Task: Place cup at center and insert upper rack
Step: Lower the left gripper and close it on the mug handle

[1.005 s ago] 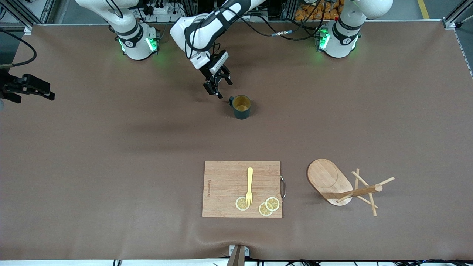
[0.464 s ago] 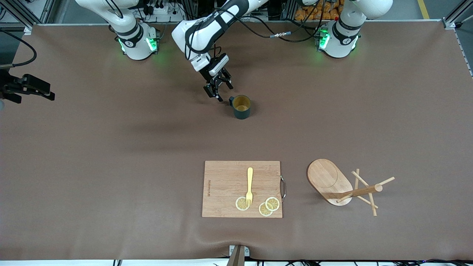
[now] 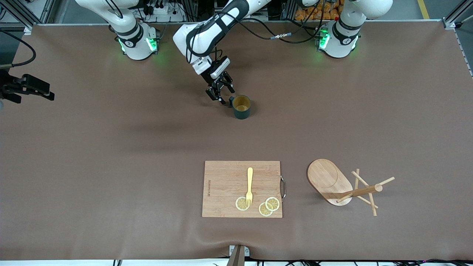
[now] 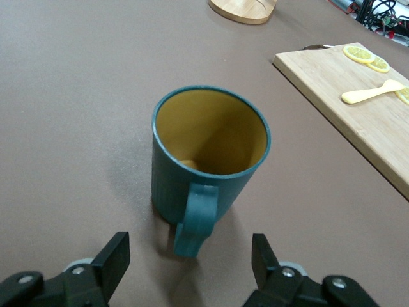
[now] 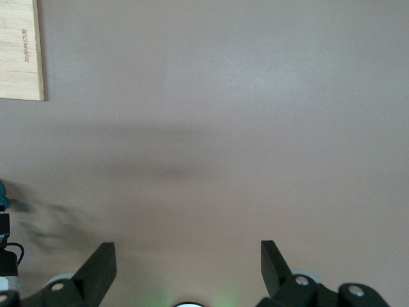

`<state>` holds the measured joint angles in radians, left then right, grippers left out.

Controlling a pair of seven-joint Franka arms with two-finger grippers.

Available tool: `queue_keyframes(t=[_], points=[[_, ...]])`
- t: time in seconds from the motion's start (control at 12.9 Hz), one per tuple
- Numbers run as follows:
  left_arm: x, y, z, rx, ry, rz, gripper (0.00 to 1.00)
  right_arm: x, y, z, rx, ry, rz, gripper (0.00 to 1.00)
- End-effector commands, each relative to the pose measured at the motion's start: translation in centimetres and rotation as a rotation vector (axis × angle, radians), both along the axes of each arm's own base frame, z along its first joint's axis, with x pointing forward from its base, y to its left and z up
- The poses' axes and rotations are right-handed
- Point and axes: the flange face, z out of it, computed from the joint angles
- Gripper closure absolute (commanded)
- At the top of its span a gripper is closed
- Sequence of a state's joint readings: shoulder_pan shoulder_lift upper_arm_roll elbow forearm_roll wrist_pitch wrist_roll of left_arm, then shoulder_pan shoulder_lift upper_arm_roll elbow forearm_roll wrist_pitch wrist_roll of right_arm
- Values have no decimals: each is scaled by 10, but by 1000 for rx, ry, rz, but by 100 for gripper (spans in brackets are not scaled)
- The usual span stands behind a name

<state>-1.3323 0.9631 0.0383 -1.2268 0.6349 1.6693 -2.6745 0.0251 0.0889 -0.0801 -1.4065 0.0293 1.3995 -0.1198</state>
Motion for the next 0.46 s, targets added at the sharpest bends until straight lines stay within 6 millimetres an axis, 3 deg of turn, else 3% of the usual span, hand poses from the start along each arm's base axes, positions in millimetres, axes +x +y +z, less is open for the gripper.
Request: queue_keyframes(t=[0.0, 0.39], points=[[1, -5, -1, -6, -23, -6, 17, -1, -1, 6, 9, -5, -19, 0], [5, 1, -15, 17, -14, 6, 20, 0, -4, 7, 4, -11, -21, 0]])
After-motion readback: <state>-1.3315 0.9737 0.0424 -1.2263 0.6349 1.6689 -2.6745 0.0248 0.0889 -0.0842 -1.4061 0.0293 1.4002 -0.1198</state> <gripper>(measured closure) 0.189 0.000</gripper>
